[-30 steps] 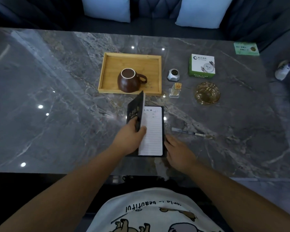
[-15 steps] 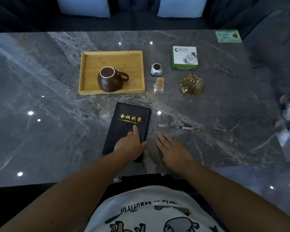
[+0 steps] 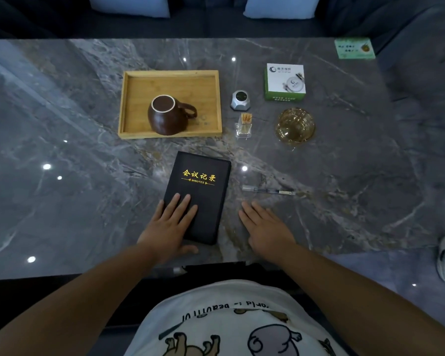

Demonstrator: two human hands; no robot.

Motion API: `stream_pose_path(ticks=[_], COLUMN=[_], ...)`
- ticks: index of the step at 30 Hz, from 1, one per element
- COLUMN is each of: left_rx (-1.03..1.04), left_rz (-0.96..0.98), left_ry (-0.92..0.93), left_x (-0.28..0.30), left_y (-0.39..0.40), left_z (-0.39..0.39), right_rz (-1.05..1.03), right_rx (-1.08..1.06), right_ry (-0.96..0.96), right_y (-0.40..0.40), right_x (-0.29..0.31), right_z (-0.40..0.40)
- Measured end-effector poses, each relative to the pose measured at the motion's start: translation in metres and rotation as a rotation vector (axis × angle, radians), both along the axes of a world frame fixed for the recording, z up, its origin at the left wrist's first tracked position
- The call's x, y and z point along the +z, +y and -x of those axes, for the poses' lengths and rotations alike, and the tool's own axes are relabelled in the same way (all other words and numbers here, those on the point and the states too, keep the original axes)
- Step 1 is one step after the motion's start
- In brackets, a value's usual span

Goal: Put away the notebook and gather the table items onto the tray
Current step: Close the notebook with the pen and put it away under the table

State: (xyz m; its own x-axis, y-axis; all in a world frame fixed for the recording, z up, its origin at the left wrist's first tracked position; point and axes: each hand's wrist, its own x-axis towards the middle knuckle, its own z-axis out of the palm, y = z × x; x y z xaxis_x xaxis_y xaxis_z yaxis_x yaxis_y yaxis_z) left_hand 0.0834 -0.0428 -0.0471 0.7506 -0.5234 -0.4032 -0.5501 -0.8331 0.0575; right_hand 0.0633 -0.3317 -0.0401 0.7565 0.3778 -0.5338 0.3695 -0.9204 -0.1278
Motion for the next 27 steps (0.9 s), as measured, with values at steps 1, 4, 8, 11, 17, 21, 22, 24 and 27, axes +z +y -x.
stream_pose_path(ticks=[1,4,8,11,17,21,22,24,27], left_rx=[0.017,0.062,0.116,0.177,0.291,0.431,0.526,0.672,0.701], left_rz=[-0.014,-0.023,-0.028,-0.021,0.016,0.207,0.233,0.221,0.096], left_ry=[0.004,0.006,0.003,0.022,0.102,-0.020,0.011,0.089,0.134], left_x=[0.000,0.001,0.005,0.007,0.018,0.040,0.044,0.045,0.043], left_y=[-0.004,-0.010,-0.019,-0.033,-0.054,-0.054,-0.058,-0.072,-0.098], left_z=[0.001,0.004,0.008,0.014,0.014,-0.014,-0.024,-0.045,-0.065], right_rz=[-0.002,-0.048,-0.248,-0.154,0.078,0.077,0.071,0.049,0.021], right_rx=[-0.004,-0.030,-0.144,-0.224,-0.234,-0.309,-0.334,-0.376,-0.414], right_ry=[0.005,0.010,-0.172,-0.277,-0.203,-0.195,-0.183,-0.163,-0.133], right_y=[0.000,0.000,-0.009,-0.025,-0.043,-0.042,-0.042,-0.043,-0.044], right_x=[0.001,0.006,0.019,0.021,0.016,0.013,0.012,0.011,0.013], right_z=[-0.001,-0.004,-0.019,-0.041,-0.062,-0.059,-0.059,-0.060,-0.063])
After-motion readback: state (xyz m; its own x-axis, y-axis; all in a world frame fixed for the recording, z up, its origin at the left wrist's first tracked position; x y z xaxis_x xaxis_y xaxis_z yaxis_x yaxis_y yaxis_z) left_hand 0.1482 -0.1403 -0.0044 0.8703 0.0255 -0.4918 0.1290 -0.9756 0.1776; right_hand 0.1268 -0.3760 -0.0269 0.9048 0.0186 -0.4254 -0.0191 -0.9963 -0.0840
